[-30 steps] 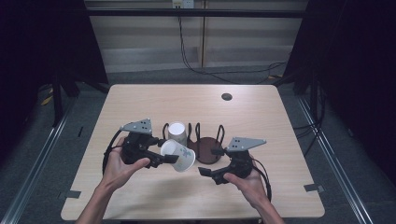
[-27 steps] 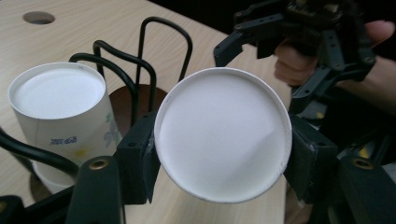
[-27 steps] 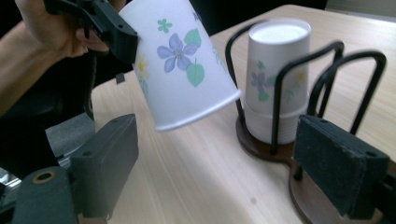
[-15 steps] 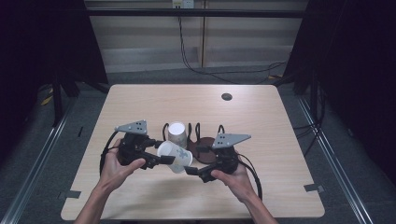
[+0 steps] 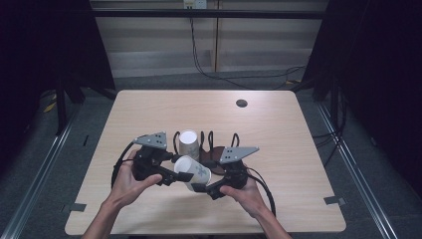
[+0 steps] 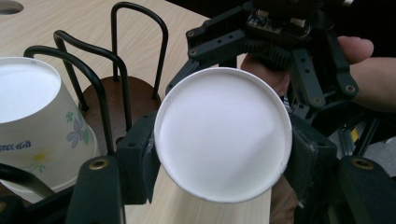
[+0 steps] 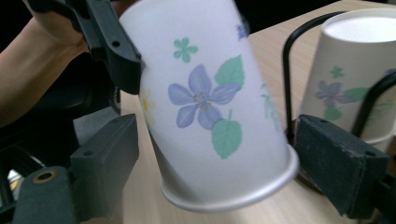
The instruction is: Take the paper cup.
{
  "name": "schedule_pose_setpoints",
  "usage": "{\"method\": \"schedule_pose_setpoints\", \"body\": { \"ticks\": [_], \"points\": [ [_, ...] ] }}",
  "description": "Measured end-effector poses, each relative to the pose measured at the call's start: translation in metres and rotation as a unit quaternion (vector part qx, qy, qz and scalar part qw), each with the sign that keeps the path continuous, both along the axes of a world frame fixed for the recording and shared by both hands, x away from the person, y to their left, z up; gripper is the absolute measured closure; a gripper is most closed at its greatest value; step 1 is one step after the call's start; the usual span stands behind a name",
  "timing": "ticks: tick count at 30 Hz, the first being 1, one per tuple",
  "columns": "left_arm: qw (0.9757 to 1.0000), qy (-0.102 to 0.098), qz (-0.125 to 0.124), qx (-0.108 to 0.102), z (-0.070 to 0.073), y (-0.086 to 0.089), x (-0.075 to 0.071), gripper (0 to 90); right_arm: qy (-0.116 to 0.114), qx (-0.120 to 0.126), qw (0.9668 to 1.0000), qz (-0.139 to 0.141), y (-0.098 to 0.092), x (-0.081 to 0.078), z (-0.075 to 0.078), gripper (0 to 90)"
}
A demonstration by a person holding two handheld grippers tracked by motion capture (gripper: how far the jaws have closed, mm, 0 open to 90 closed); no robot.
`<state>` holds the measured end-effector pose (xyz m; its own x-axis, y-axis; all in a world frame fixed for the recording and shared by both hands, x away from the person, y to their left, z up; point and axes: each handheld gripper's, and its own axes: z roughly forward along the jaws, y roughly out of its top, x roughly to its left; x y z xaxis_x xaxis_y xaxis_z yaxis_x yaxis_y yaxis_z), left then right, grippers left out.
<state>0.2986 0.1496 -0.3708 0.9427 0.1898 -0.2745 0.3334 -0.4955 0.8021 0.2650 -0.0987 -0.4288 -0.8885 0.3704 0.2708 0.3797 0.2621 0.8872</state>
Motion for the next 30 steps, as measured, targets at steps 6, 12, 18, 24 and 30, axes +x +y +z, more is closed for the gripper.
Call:
{"method": "schedule_pose_setpoints", "body": {
  "ticks": [6,12,18,24,30],
  "points": [
    [0.9999,0.008,-0.008,-0.001,0.0002,-0.0029,-0.0018,36.8,-0.01,0.0,0.9999,0.01,0.0062,-0.0021,-0.0063,16.6],
    [0.9997,0.018,-0.011,-0.01,0.0002,-0.0015,-0.0002,36.7,-0.029,0.005,0.9995,0.011,0.0062,-0.0038,-0.0052,19.9],
    [0.9993,0.028,-0.013,-0.019,-0.0018,0.0019,0.0039,36.5,-0.035,0.005,0.9993,0.011,0.0046,-0.0039,-0.0041,22.4],
    [0.9992,0.032,-0.004,-0.024,-0.0045,0.0017,0.0042,35.1,-0.031,0.007,0.9995,0.008,0.0009,-0.0027,-0.0034,24.5],
    [0.9994,0.018,0.014,-0.027,-0.0007,0.0011,0.0026,32.3,-0.024,0.012,0.9996,0.007,-0.0012,-0.002,-0.0027,25.4]
  ]
}}
